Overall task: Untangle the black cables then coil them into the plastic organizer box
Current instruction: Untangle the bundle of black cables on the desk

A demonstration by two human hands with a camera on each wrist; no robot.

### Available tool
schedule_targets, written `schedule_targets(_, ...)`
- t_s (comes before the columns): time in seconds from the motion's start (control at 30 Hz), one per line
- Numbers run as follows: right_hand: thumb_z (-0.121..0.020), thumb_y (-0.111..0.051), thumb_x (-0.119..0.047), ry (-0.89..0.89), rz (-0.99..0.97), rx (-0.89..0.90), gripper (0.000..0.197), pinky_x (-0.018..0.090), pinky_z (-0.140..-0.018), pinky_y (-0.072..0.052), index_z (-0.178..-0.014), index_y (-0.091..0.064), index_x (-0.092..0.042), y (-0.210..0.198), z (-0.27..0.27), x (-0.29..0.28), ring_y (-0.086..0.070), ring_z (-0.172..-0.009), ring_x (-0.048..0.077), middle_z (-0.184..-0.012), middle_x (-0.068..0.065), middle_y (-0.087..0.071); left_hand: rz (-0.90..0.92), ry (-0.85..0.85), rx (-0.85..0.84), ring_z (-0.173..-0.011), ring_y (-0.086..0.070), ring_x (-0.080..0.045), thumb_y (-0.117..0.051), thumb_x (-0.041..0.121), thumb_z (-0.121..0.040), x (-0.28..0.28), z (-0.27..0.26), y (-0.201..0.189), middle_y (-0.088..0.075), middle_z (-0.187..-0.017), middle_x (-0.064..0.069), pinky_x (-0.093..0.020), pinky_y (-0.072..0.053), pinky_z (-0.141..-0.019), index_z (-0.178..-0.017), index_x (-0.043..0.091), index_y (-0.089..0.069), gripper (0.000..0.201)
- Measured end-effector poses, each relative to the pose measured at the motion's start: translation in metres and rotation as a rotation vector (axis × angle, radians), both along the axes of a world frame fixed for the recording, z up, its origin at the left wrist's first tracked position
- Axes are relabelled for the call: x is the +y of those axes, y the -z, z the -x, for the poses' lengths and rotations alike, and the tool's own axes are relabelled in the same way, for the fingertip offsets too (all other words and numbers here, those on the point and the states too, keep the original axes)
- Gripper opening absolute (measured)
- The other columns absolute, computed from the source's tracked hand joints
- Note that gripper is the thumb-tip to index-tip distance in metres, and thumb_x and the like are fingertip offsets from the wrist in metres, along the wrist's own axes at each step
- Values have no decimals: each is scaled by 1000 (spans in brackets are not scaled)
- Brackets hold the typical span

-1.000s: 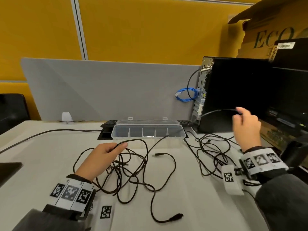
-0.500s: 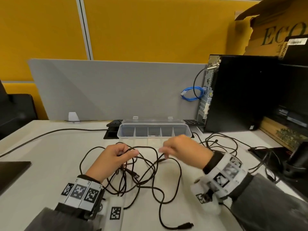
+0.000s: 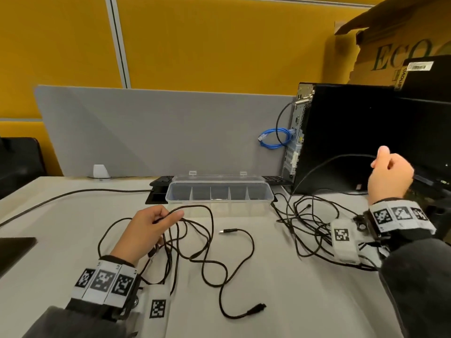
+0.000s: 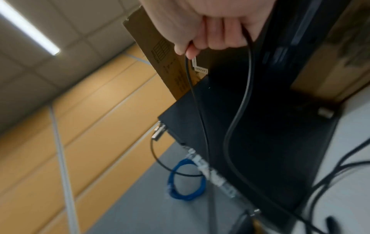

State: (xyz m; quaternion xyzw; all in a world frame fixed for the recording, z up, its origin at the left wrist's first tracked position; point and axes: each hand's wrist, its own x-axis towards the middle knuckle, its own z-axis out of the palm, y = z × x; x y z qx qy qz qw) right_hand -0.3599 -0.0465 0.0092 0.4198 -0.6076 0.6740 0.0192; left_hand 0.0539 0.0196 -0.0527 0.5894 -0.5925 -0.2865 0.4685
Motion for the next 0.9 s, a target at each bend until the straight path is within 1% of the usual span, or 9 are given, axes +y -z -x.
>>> schedule_targets(0.1,-92,-50,-30,183,-266,279,35,42,-88,-36,-115,-56,-5,14,-7,-1,-47,-106,38,-113,25,-52,12,-14,-6,-49,-39,-11,-65,35,-82,0,5,1,-37,-54,0,-22,-41,-49,-59,12,-48,37)
schedule_targets(0.2,-83,-63,-21,178,-361,725,54,52,-97,-30,-133,-43,-18,28,-45,5,-35,-122,37,-135,18,-39,-8,-16,11,-50,-40,-14,-65,35,-82,-1,6,1,-42,-53,-1,-25,-39,-52,-62,11,-51,34)
schedule_targets(0.33,-77,-64,-13,-216,-392,1189,67,58,-104,-24,-136,-40,-34,37,-107,26,-23,-133,28,-144,8,-31,-34,3,64,-41,-36,-9,-66,34,-82,-1,6,2,-40,-55,-5,-19,-35,-43,-72,3,-55,34)
schedule_targets(0.47,-92,-47,-46,-808,-952,1506,51,51,-114,-11,-140,-33,-41,50,-136,40,-9,-142,20,-153,-5,-17,-53,18,131,-40,-27,-8,-67,30,-81,0,8,2,-31,-52,0,-19,-27,-40,-76,-2,-55,34)
schedule_targets(0.63,-93,-43,-46,-763,-1276,1314,43,37,-104,-38,-130,-52,-26,56,-105,26,-49,-120,18,-133,0,-52,-54,48,195,-48,-34,-10,-64,30,-83,3,10,-1,-38,-49,7,-30,-41,-55,-75,4,-62,27)
schedule_targets(0.7,-94,-42,-46,-592,-1228,1349,40,33,-93,-46,-117,-61,-20,45,-99,25,-57,-105,19,-118,1,-60,-34,74,199,-46,-38,-7,-61,26,-86,6,15,-3,-42,-47,10,-35,-49,-63,-78,8,-66,21)
schedule_targets(0.77,-94,-42,-47,-526,-991,1307,41,32,-93,-46,-127,-53,-25,37,-108,29,-54,-111,17,-127,0,-54,-12,110,199,-43,-39,-5,-59,23,-88,9,20,-6,-44,-47,10,-30,-51,-62,-82,12,-69,16)
schedule_targets(0.83,-91,-46,-50,-722,-751,1070,52,29,-93,-46,-139,-35,-34,30,-129,41,-51,-116,14,-135,-5,-47,3,144,204,-45,-42,-5,-58,22,-89,12,23,-7,-46,-49,10,-21,-46,-52,-84,16,-69,14)
schedule_targets(0.9,-89,-51,-47,-992,-710,809,48,20,-77,-50,-134,-41,-34,22,-152,50,-59,-103,11,-126,-8,-53,3,178,205,-48,-45,-6,-57,21,-89,14,25,-8,-49,-52,9,-18,-41,-48,-85,18,-70,13)
